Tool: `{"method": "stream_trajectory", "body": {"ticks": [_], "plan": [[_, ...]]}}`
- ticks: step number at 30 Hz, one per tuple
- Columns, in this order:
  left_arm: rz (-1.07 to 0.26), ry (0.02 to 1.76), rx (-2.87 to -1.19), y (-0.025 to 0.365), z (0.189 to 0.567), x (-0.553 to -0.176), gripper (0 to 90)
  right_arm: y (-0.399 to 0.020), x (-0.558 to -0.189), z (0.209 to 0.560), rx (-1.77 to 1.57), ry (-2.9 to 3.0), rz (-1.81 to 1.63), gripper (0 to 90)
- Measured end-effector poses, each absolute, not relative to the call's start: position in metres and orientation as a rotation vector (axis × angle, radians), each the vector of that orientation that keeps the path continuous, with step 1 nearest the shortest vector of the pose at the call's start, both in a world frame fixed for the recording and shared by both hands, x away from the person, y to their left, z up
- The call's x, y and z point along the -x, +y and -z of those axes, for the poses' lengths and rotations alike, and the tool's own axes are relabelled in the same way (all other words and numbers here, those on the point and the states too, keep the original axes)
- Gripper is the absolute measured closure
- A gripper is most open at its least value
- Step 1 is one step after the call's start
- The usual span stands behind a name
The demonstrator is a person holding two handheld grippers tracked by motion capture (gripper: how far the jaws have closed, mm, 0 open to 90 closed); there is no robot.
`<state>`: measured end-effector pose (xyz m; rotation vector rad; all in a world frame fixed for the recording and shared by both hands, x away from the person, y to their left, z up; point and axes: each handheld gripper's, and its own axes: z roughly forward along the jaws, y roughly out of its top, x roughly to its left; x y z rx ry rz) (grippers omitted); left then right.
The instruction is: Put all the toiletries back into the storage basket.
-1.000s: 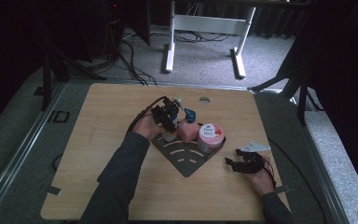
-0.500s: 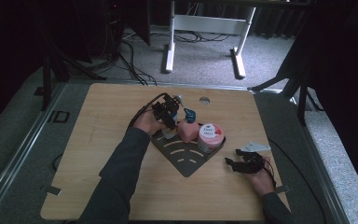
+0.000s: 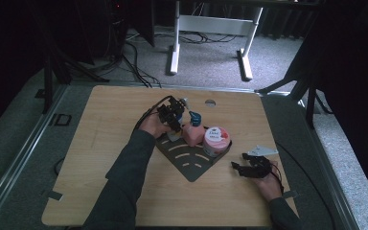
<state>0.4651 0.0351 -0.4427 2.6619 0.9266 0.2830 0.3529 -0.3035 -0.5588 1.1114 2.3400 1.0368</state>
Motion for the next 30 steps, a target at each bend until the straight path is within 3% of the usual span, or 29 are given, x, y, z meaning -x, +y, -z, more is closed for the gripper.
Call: {"method": "stream_trajectory", "body": {"ticks": [30], "plan": [[-0.272, 0.96, -2.583, 0.033, 0.452, -0.478, 54.3, -0.303, -0.353, 0.559, -1.111, 2.341, -1.036, 34.0]]}}
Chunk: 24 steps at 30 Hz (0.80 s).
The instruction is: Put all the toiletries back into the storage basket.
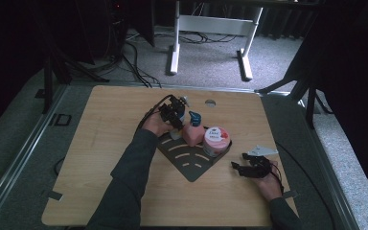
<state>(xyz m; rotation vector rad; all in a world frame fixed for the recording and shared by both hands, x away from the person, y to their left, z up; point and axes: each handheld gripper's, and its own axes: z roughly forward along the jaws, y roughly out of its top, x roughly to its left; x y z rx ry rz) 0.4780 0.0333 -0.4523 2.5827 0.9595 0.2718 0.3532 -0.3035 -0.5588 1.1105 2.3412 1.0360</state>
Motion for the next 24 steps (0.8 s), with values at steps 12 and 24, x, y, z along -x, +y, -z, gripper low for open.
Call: {"method": "stream_trajectory", "body": {"ticks": [12, 24], "plan": [[-0.221, 0.982, -2.57, 0.0358, 0.4547, -0.4798, 45.5, -0.3034, -0.3531, 0.5588, -1.11, 2.341, -1.036, 34.0], [-0.219, 0.996, -2.548, 0.0428, 0.4481, -0.4754, 42.6, -0.3034, -0.3531, 0.5588, -1.111, 2.341, -1.036, 34.0]]}}
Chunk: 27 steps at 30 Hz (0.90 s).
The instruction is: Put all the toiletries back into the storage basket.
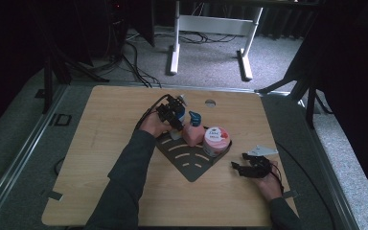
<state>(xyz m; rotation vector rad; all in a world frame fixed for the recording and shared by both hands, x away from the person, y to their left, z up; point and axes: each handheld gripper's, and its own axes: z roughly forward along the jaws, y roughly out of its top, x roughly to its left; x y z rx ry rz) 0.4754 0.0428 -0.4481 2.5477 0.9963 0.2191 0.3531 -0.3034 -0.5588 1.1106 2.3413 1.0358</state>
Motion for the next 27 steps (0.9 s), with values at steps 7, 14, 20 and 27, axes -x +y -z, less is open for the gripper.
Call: {"method": "stream_trajectory", "body": {"ticks": [7, 14, 20, 27], "plan": [[-0.196, 1.009, -2.542, 0.053, 0.444, -0.472, 41.5, -0.303, -0.353, 0.559, -1.111, 2.341, -1.036, 34.0], [-0.193, 0.983, -2.565, 0.059, 0.442, -0.463, 40.8, -0.303, -0.353, 0.559, -1.111, 2.341, -1.036, 34.0], [-0.242, 0.992, -2.565, 0.07, 0.442, -0.454, 40.4, -0.303, -0.353, 0.559, -1.111, 2.341, -1.036, 34.0], [-0.314, 1.045, -2.553, 0.084, 0.447, -0.451, 41.5, -0.303, -0.353, 0.559, -1.111, 2.34, -1.036, 34.0]]}}
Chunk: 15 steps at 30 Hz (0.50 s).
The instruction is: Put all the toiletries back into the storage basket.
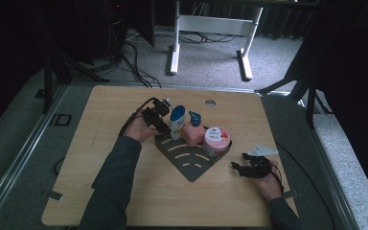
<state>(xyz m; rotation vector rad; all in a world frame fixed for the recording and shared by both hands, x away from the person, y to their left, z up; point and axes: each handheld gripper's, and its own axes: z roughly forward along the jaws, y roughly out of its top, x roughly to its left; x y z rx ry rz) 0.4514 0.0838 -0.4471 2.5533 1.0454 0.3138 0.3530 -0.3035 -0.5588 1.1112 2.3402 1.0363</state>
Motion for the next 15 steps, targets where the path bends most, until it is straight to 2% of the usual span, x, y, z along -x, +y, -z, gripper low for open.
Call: {"method": "stream_trajectory", "body": {"ticks": [10, 15], "plan": [[-0.36, 1.136, -2.505, 0.108, 0.454, -0.452, 44.2, -0.304, -0.353, 0.559, -1.113, 2.339, -1.036, 34.0], [-0.434, 1.204, -2.506, 0.119, 0.459, -0.452, 42.7, -0.304, -0.353, 0.559, -1.113, 2.339, -1.036, 34.0]]}}
